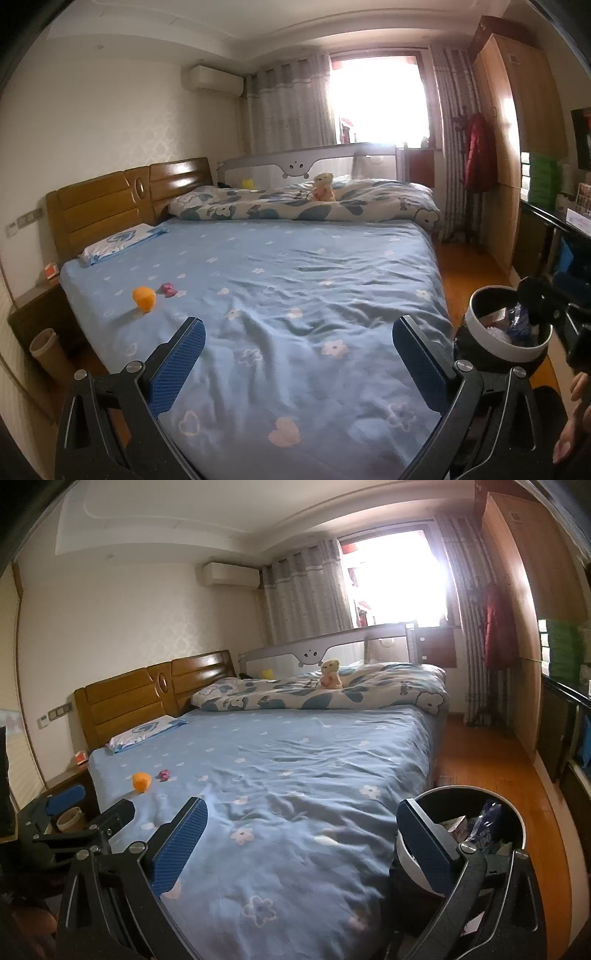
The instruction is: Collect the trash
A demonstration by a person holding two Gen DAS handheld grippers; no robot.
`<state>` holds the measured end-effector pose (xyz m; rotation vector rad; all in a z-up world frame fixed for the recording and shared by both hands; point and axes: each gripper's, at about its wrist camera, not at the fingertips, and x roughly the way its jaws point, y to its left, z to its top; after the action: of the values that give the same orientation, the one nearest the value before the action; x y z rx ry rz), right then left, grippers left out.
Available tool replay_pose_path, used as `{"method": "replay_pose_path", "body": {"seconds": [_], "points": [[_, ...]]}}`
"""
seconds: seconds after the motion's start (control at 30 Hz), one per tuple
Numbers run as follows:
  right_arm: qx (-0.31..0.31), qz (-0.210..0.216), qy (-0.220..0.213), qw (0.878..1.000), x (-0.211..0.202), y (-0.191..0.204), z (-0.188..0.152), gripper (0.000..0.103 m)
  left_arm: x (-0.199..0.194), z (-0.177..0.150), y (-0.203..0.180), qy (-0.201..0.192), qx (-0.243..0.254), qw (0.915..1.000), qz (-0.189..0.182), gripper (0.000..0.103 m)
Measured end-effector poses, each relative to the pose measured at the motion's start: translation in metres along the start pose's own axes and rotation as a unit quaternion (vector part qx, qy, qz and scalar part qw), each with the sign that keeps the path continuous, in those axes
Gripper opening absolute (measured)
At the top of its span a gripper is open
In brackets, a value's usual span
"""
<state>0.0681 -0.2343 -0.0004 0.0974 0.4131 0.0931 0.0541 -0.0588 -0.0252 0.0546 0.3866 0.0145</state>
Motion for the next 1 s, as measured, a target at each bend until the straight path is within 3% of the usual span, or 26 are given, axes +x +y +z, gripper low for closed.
{"method": "replay_pose_path", "body": {"seconds": [1.0], "points": [[0.002, 0.002, 0.002, 1.0, -0.0029, -0.0005, -0.0013, 0.103, -0.0064, -0.0026, 0.0022, 0.002, 0.0, 1.0, -0.004, 0.102]]}}
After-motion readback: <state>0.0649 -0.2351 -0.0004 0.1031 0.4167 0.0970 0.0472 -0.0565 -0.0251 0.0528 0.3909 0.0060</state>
